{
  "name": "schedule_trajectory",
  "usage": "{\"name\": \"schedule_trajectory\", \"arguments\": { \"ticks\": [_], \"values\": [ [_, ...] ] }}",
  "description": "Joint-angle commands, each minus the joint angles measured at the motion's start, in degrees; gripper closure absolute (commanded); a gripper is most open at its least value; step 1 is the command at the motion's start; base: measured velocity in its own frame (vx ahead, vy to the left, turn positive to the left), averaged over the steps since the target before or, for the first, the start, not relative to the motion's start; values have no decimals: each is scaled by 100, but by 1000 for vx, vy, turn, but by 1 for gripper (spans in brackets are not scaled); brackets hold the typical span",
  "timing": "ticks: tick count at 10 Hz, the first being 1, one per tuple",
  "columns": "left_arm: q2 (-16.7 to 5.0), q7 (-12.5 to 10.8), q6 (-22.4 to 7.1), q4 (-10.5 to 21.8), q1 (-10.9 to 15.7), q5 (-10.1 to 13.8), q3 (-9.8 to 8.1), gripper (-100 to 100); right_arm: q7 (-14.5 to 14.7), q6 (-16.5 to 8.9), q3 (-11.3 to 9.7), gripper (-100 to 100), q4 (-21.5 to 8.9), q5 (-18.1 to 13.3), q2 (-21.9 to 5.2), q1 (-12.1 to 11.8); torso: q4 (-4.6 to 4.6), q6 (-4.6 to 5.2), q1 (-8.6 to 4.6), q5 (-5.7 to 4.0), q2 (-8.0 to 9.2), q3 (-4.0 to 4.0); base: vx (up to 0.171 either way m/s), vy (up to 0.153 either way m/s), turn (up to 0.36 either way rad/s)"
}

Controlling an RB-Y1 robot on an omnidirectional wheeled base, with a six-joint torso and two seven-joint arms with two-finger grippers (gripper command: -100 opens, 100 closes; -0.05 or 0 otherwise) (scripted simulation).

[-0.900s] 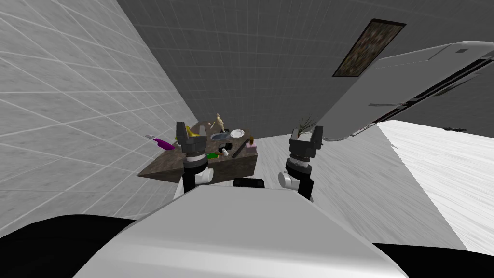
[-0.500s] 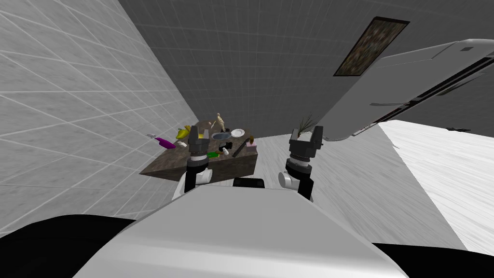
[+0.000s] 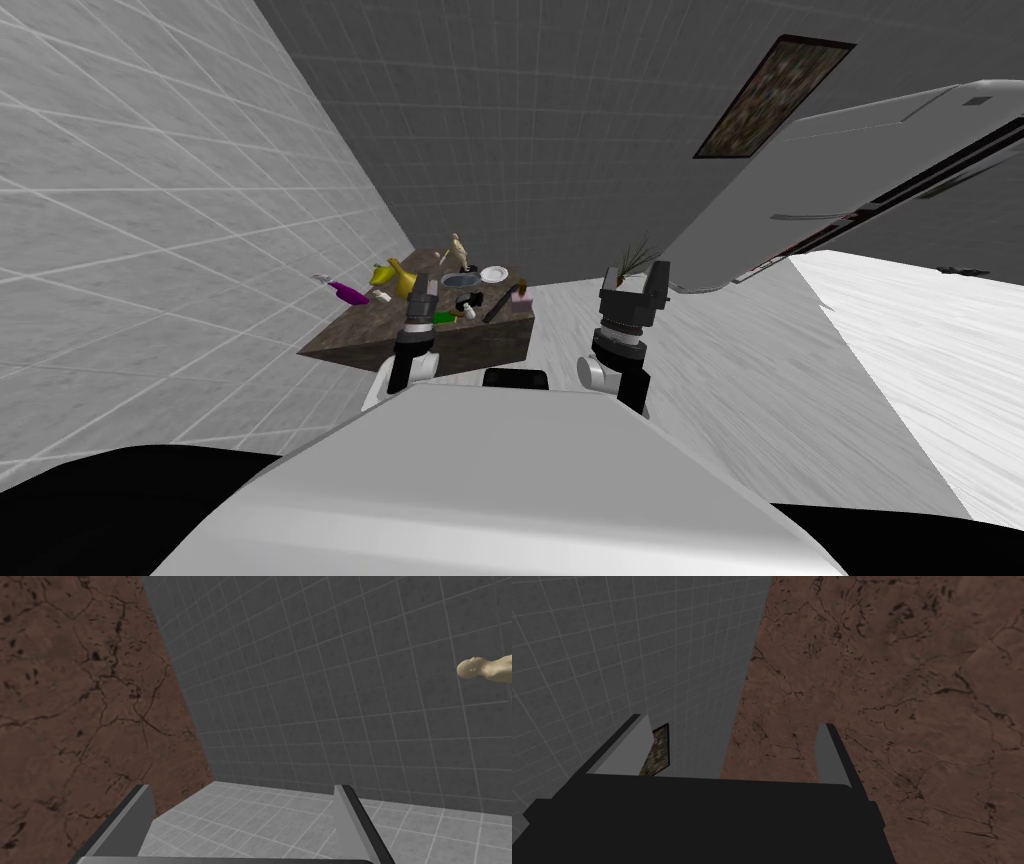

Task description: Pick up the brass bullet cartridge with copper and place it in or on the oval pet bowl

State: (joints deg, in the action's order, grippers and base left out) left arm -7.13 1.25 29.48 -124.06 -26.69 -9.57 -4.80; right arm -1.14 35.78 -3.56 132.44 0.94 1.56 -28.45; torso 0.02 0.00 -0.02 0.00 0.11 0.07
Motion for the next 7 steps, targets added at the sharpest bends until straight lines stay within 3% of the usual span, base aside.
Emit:
{"name": "schedule_trajectory", "arguments": {
  "ticks": [1,7],
  "values": [
    [-30,100,-162,230,49,-54,-103,-100,0,0,0,0,0,0,0,0,0,0,0,0,0,0,-35,-12,30],
    [5,466,-506,1035,100,-234,-335,-100,0,0,0,0,0,0,0,0,0,0,-3,-1,-5,-2,-23,-13,34]
  ]
}}
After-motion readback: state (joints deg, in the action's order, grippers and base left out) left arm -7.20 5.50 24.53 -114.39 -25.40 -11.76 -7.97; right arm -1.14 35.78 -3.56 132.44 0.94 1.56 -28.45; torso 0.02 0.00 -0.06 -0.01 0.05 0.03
